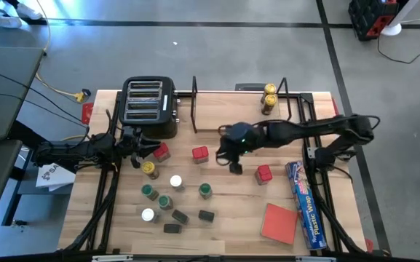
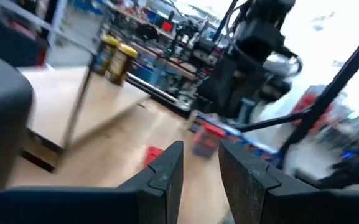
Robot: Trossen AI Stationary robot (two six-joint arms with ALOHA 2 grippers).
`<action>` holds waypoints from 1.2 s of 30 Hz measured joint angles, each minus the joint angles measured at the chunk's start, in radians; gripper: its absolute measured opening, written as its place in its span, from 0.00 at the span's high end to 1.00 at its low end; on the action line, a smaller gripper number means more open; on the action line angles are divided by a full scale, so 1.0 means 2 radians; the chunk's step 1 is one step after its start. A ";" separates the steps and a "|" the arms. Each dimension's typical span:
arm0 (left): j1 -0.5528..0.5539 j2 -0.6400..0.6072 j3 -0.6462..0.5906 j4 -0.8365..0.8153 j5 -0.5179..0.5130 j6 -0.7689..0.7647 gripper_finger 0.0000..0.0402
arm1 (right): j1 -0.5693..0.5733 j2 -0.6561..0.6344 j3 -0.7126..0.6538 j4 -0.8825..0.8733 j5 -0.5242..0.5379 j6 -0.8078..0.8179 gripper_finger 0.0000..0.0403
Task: Shelf spices
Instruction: Put the yellow seasoning bottle on the shelf aligned with the other yellow seasoning bottles
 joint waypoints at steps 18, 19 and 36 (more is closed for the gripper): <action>-0.079 0.317 0.363 -0.485 0.056 0.050 0.82 | -0.021 0.029 0.039 -0.053 0.014 -0.055 0.53; -0.084 0.342 0.374 -0.508 0.063 0.033 0.81 | -0.022 0.029 0.039 -0.055 0.014 -0.059 0.53; -0.136 0.499 0.351 -0.610 0.069 -0.165 0.49 | -0.027 0.030 0.039 -0.115 0.008 -0.090 0.53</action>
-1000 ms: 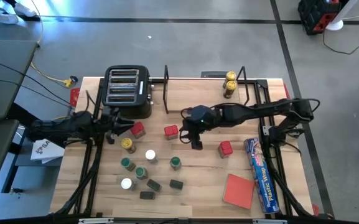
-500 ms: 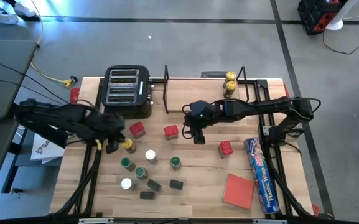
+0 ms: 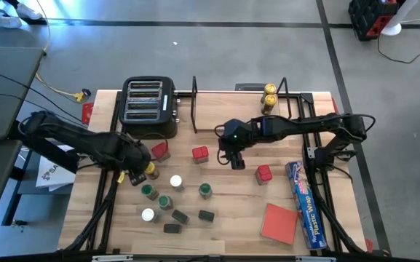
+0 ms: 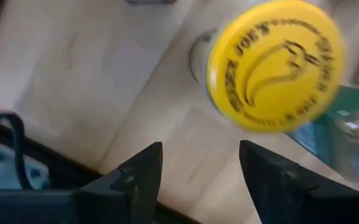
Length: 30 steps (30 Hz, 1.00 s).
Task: Shelf spices
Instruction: Put the yellow seasoning bottle on the shelf aligned with the other yellow seasoning bottles
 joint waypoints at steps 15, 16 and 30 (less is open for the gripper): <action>0.001 0.091 -0.015 0.158 -0.093 0.150 0.69 | 0.004 0.000 0.000 0.019 0.000 0.010 0.53; 0.001 0.097 -0.015 0.171 -0.104 0.159 0.69 | 0.004 0.000 0.000 0.024 0.000 0.010 0.53; 0.018 0.106 -0.004 0.314 -0.142 0.238 0.70 | 0.006 0.038 0.000 0.206 -0.025 0.016 0.53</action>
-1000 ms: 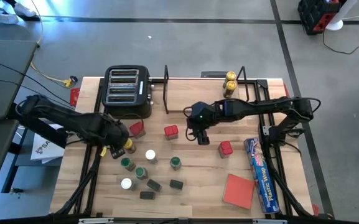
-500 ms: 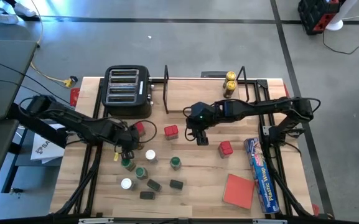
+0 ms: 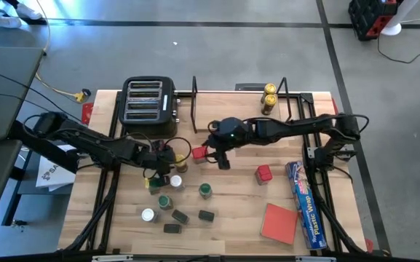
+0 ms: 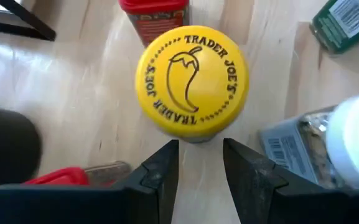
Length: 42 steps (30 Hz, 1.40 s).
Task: Shelf spices
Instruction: Put the yellow seasoning bottle on the shelf aligned with the other yellow seasoning bottles
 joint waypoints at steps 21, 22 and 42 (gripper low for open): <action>0.000 -0.187 0.000 -0.147 -0.046 -0.098 0.70 | 0.001 0.197 0.226 -0.042 -0.082 -0.059 0.25; 0.000 -0.189 -0.002 -0.147 -0.046 -0.098 0.70 | 0.001 0.208 0.243 -0.053 -0.082 -0.064 0.23; -0.033 -0.187 -0.003 -0.159 -0.066 -0.119 0.70 | -0.007 0.303 0.322 -0.125 -0.078 -0.072 0.31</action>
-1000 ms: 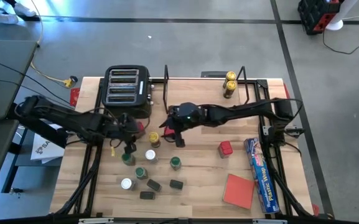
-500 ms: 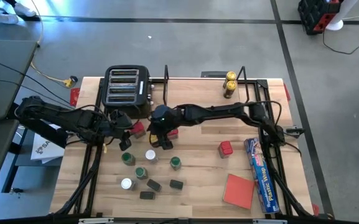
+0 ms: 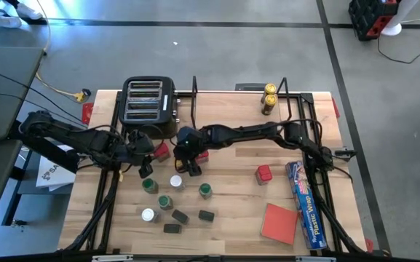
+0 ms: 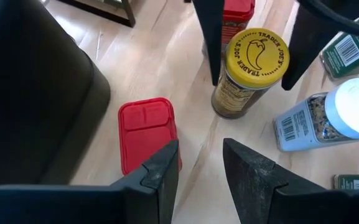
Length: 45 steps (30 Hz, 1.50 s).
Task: Shelf spices
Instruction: Put the yellow seasoning bottle on the shelf aligned with the other yellow seasoning bottles
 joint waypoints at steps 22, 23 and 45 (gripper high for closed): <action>-0.033 0.000 0.000 0.001 -0.033 -0.035 0.70 | -0.043 -0.199 -0.012 -0.185 0.114 0.053 0.48; -0.035 0.000 0.000 0.001 -0.037 -0.035 0.70 | -0.051 -0.217 -0.028 -0.191 0.119 0.063 0.48; -0.043 0.000 0.000 0.016 -0.123 -0.039 0.70 | -0.157 -0.477 -0.469 -0.164 0.379 0.392 0.48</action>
